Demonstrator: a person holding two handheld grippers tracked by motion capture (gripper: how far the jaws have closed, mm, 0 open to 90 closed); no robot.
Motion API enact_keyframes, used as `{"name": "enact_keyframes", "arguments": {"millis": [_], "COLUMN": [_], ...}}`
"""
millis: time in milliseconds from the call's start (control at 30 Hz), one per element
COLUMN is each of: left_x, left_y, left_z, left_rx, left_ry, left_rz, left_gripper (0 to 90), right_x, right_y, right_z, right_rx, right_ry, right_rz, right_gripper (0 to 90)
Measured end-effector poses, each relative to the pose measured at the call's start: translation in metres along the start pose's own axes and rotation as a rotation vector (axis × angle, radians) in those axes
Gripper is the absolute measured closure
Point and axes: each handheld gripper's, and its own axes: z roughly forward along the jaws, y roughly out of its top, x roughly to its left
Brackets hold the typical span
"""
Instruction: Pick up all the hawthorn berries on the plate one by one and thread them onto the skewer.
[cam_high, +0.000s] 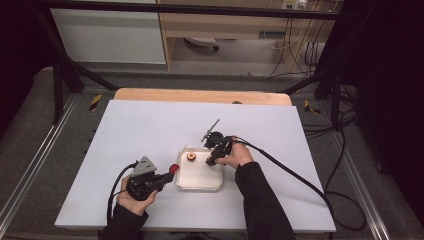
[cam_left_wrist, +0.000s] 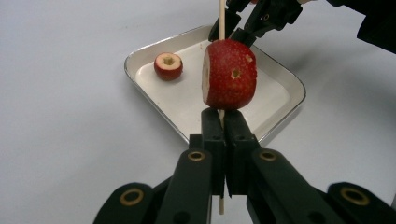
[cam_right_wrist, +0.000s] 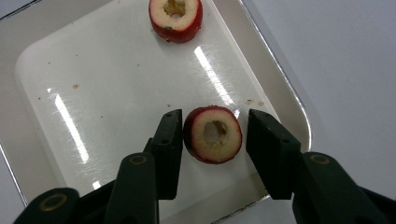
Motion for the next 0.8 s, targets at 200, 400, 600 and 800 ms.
{"name": "enact_keyframes", "arguments": {"millis": [200,400,600,800], "left_x": [0.000,0.000,-0.001,-0.002], "left_y": [0.000,0.000,0.001,0.002], "left_z": [0.000,0.000,-0.002,-0.005], "left_rx": [0.000,-0.001,-0.014,-0.030], "left_ry": [0.000,0.001,0.002,0.006], "left_rz": [0.001,0.002,-0.001,-0.004], "left_gripper": [88.2,88.3,88.3,88.3], "right_x": [0.000,-0.001,0.002,0.013], "right_y": [0.001,0.002,0.001,-0.001], "right_z": [0.000,0.000,-0.014,-0.044], "right_rx": [0.011,0.020,-0.038,-0.251], "right_ry": [0.011,0.014,0.013,0.063], "right_rz": [0.022,0.070,0.134,0.272], "right_gripper": [60.0,60.7,60.9,60.9]}}
